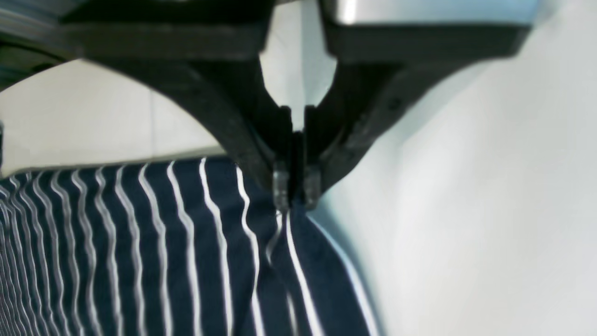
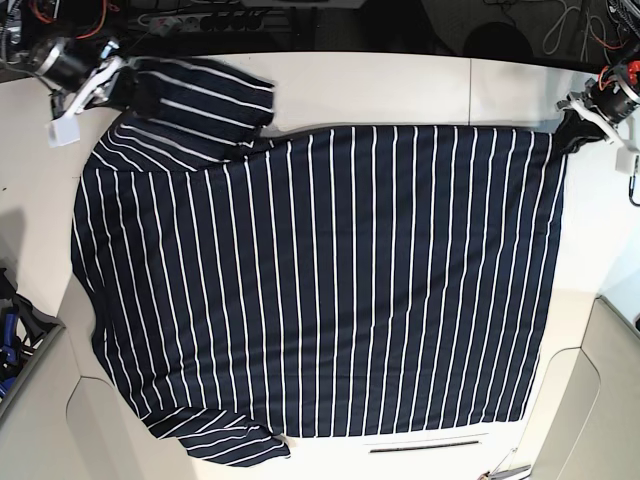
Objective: Fold the T-shirt properly
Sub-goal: 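Lift the shoulder corners with both grippers and pull them back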
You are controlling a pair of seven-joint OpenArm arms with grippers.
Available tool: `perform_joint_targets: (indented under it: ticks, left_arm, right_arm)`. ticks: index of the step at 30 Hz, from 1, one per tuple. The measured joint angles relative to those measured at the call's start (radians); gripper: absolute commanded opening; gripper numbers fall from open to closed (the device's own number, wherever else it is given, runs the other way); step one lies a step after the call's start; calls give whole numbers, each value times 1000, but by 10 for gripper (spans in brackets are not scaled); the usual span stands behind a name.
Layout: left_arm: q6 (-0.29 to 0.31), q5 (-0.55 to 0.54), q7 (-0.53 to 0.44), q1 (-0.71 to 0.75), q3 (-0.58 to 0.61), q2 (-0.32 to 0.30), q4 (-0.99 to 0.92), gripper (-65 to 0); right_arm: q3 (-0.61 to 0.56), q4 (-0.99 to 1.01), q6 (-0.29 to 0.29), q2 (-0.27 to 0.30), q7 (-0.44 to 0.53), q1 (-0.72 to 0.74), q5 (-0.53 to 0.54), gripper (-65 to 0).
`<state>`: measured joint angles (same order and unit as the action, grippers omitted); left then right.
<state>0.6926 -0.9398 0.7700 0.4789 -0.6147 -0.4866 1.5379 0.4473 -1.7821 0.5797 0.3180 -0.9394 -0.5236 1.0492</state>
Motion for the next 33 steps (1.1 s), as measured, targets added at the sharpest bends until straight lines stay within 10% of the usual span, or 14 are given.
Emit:
perform_joint_targets:
  ticks: [24, 33]
  left_arm:
    - [3, 188, -135, -182, -27, -29, 29, -650]
    - [-79, 446, -230, -333, 138, -27, -25, -650]
  right_arm:
    - [24, 20, 2, -3, -8, 336, -59, -650]
    - [2, 289, -1, -3, -15, 555, -71, -650]
